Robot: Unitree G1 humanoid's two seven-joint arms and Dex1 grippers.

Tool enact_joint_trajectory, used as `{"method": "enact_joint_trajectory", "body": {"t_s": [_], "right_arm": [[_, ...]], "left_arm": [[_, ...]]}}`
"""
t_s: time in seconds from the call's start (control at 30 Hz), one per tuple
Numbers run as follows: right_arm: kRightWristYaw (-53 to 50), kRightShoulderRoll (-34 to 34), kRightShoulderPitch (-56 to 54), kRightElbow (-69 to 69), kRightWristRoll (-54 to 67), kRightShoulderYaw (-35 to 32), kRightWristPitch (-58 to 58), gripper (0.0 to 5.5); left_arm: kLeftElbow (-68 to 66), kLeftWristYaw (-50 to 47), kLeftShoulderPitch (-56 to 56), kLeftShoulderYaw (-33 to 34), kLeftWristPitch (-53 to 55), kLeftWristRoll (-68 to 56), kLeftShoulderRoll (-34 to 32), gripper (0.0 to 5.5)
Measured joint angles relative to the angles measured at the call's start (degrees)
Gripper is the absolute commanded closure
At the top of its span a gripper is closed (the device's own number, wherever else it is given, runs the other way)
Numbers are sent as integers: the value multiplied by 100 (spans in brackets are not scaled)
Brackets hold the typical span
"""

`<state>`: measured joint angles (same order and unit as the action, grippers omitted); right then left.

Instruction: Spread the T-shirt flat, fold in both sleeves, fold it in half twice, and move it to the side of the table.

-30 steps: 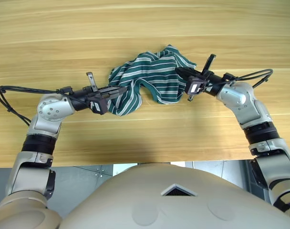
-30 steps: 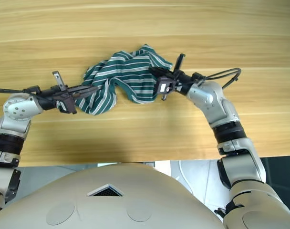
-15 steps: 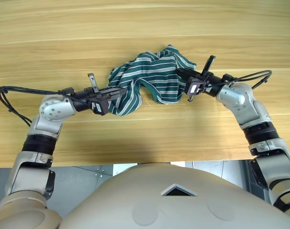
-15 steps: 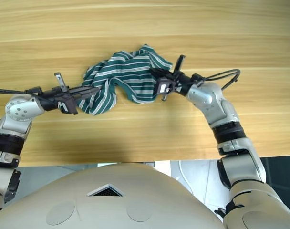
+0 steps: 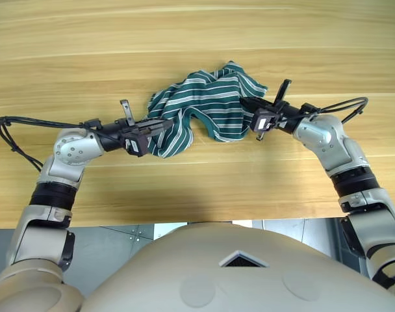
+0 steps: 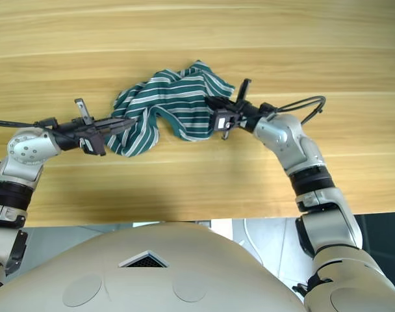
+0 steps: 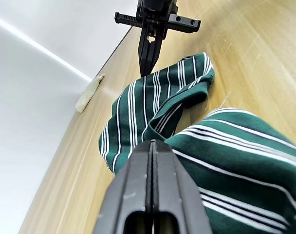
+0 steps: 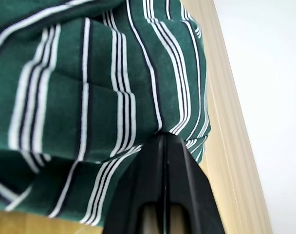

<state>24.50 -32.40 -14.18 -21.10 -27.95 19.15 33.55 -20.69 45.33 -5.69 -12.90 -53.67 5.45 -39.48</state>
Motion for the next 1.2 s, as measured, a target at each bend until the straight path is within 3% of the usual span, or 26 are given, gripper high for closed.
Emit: {"method": "enact_joint_trajectory", "body": {"t_s": [0.97,1.2], "right_arm": [[-132,-35,-10,-110,-94,7,-64,549],[-250,77,-647,-818,-723,568,-160,549]], "left_arm": [[-210,-90,-227,-193,-96,116,10,550],[-26,43,-101,-164,-45,164,-649,550]]}}
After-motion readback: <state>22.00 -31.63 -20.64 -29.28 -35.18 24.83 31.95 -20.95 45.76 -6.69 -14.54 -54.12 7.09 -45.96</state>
